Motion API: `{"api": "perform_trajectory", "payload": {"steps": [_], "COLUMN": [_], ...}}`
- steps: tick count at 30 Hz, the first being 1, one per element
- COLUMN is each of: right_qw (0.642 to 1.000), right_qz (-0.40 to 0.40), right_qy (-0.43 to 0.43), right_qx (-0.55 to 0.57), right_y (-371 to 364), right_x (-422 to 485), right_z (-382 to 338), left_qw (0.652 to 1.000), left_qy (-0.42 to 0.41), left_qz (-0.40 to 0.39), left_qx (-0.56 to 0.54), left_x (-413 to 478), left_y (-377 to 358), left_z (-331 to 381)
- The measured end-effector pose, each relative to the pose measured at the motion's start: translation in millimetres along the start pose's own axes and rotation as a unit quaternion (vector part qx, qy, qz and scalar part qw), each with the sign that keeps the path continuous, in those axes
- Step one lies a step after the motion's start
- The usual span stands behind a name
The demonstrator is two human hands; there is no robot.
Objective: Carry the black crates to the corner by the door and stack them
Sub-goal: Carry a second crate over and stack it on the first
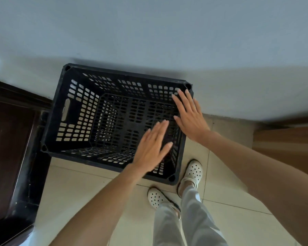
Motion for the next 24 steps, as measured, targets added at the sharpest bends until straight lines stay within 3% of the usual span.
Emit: {"api": "perform_trajectory", "payload": {"steps": [4,7,10,18,24], "right_qw": [1.000,0.999,0.997,0.995,0.996], "right_qz": [0.006,-0.008,-0.011,-0.064,-0.071], "right_qy": [-0.013,0.010,0.023,0.011,0.020], "right_qx": [0.010,-0.036,-0.067,-0.077,-0.050], "right_y": [8,6,5,14,23], "right_x": [33,45,47,48,55], "right_z": [7,11,12,5,-22], "left_qw": [0.997,0.990,0.980,0.972,0.986], "left_qy": [0.013,-0.037,-0.089,-0.087,-0.013], "left_qz": [0.057,0.072,0.016,-0.087,-0.074], "left_qx": [0.058,0.115,0.176,0.199,0.148], "left_x": [63,111,136,139,93], "left_y": [44,69,66,62,75], "left_z": [-53,-65,-62,-63,-92]}}
Point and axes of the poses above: each hand's wrist, its own x-axis towards the middle knuckle, its own y-axis out of the back of the hand, z = x × y, the point moved 5 cm from there along x, towards the middle knuckle, and after that the axes turned 14 degrees about x, right-handed, at the moved point
